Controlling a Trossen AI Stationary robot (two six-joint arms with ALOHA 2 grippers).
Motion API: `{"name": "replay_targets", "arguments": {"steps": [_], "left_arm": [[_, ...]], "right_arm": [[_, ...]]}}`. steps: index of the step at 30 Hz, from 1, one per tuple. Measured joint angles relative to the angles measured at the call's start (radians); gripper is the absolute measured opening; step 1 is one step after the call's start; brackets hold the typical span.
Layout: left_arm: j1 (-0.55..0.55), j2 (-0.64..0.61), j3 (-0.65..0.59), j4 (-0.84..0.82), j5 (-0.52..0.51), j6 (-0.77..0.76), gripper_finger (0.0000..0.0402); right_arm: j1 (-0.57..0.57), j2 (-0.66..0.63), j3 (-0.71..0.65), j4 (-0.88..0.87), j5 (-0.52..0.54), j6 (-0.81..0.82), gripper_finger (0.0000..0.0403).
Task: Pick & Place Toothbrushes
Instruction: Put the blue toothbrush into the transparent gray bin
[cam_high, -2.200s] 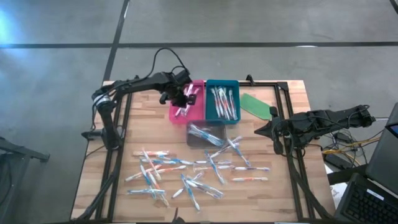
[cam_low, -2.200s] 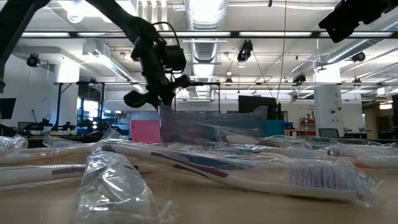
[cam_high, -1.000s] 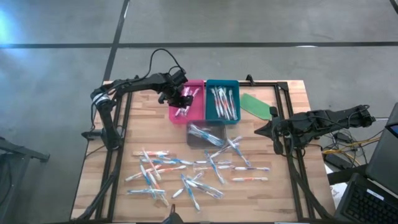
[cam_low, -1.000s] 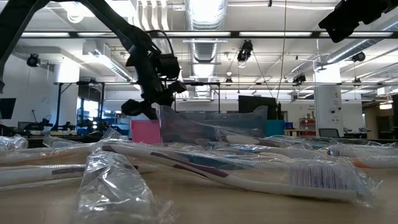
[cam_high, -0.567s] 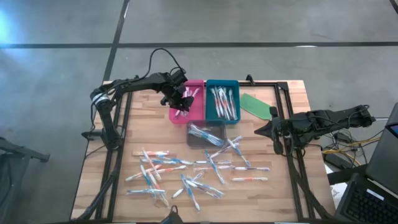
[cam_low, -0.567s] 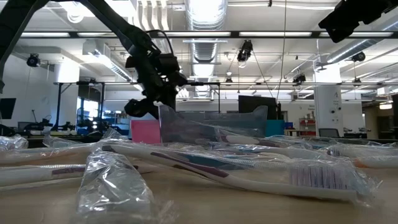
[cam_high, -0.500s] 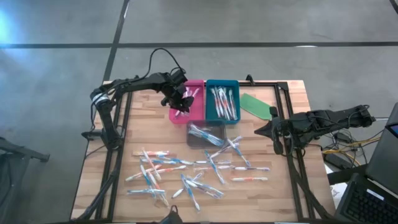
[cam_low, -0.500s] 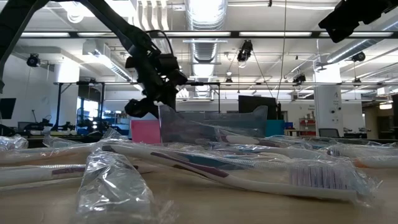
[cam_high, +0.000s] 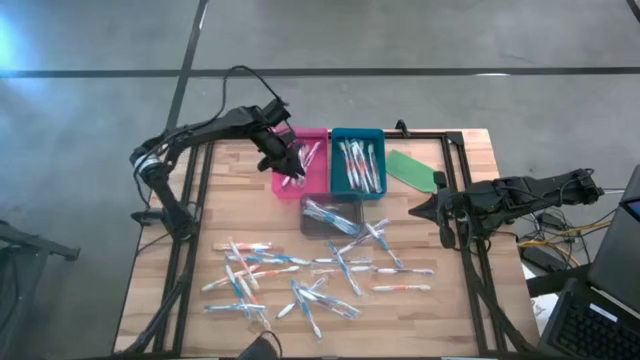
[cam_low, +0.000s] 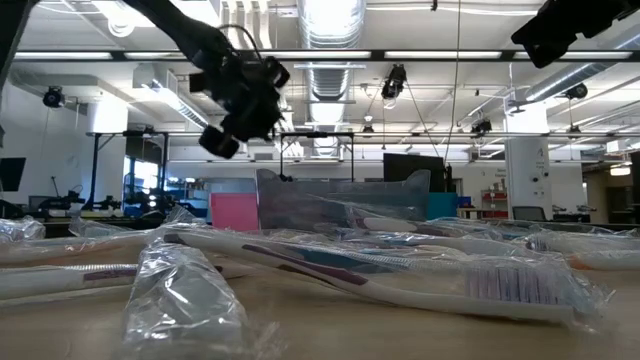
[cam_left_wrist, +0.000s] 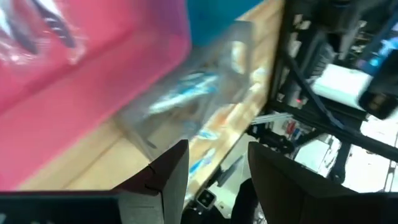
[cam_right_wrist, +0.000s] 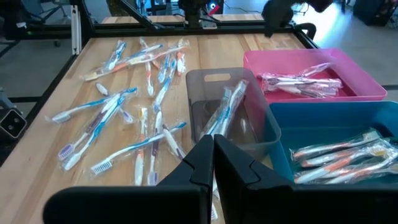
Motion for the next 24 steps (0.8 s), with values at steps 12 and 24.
{"name": "replay_targets", "arguments": {"steps": [12, 24], "left_arm": [[-0.002, -0.333, 0.0, 0.012, -0.094, 0.058, 0.017], [-0.034, -0.569, -0.004, 0.072, -0.406, 0.307, 0.017]], "right_arm": [[0.0, 0.0, 0.0, 0.068, 0.0, 0.083, 0.0008], [0.0, 0.029, 0.0, 0.267, -0.001, 0.072, 0.0008]]}}
